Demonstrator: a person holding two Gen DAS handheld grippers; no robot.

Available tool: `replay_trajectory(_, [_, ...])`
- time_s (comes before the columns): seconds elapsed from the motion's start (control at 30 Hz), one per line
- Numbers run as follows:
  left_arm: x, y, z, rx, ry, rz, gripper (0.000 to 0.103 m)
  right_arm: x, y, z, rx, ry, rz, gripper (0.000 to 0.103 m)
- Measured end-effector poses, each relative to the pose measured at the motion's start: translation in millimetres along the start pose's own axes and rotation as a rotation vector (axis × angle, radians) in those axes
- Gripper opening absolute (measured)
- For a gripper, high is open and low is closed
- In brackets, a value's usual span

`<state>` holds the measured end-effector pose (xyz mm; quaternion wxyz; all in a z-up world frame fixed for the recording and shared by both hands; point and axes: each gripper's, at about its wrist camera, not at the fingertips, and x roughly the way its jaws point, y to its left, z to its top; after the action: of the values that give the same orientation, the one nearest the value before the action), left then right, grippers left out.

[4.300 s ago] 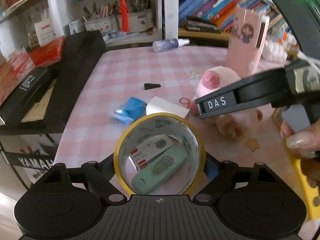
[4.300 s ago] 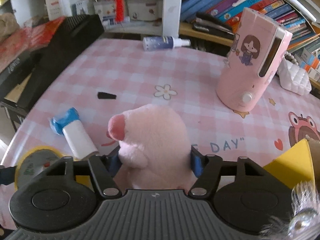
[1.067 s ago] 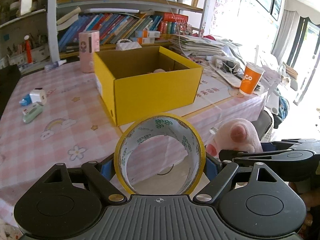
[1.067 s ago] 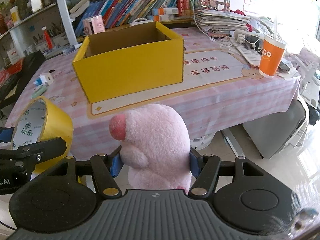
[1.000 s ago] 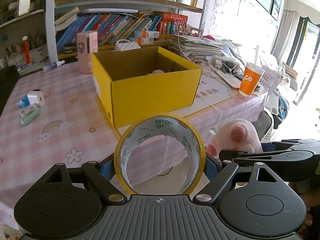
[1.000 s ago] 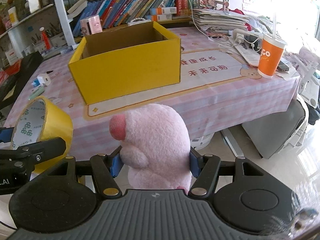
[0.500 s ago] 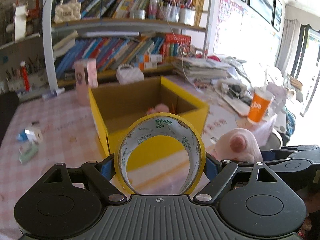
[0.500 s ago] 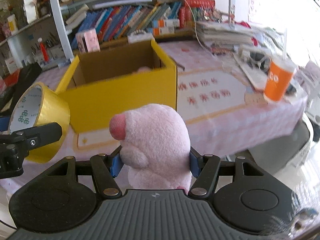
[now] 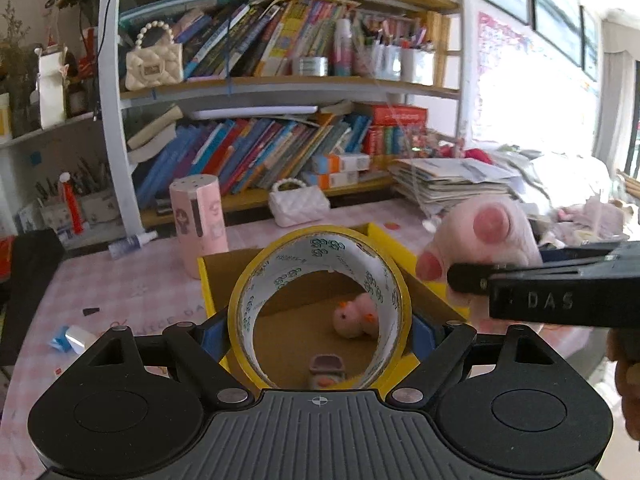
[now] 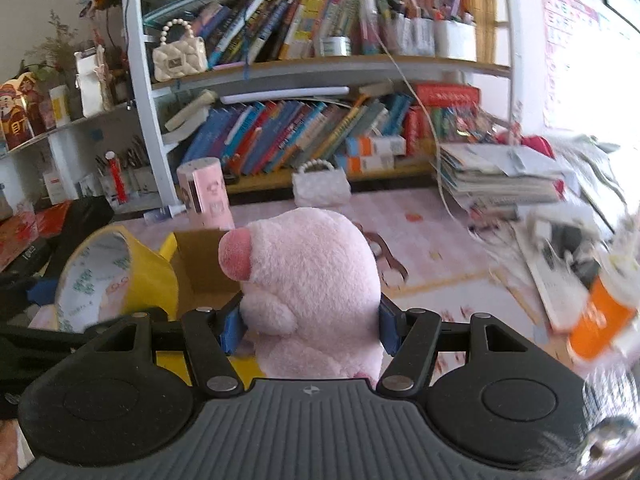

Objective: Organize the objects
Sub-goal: 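Carry the pig and tape roll over the yellow box with both tools, then open the right tool dropping the pig while the left tool releases the tape roll into the box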

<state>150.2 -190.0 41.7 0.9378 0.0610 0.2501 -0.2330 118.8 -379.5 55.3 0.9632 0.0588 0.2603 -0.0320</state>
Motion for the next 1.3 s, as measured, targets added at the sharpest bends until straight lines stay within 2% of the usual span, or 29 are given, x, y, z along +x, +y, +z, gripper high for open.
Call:
replay_trajectory(0.27, [40.2,-6.5,-1.1,0.002,0.058,0.071,0.086,47.0,-2.1,21.0,-0.068,0.018,0.067,0.061])
replay_trajectory(0.8, [97.3,-1.2,-13.7,0.004,0.191,0.152,0.087,140.1,24.2,16.7,-0.244,0.199,0.193,0.061])
replay_trajectory(1.0, [106.2,-2.4,-15.3,0.02,0.209,0.158,0.086,160.7,29.3,11.5,-0.296,0.248,0.194,0.061])
replay_trajectory(1.3, [113.4,-4.9,-15.4,0.028,0.217,0.16,0.086,179.1,24.1,8.0,-0.304,0.314,0.188,0.061])
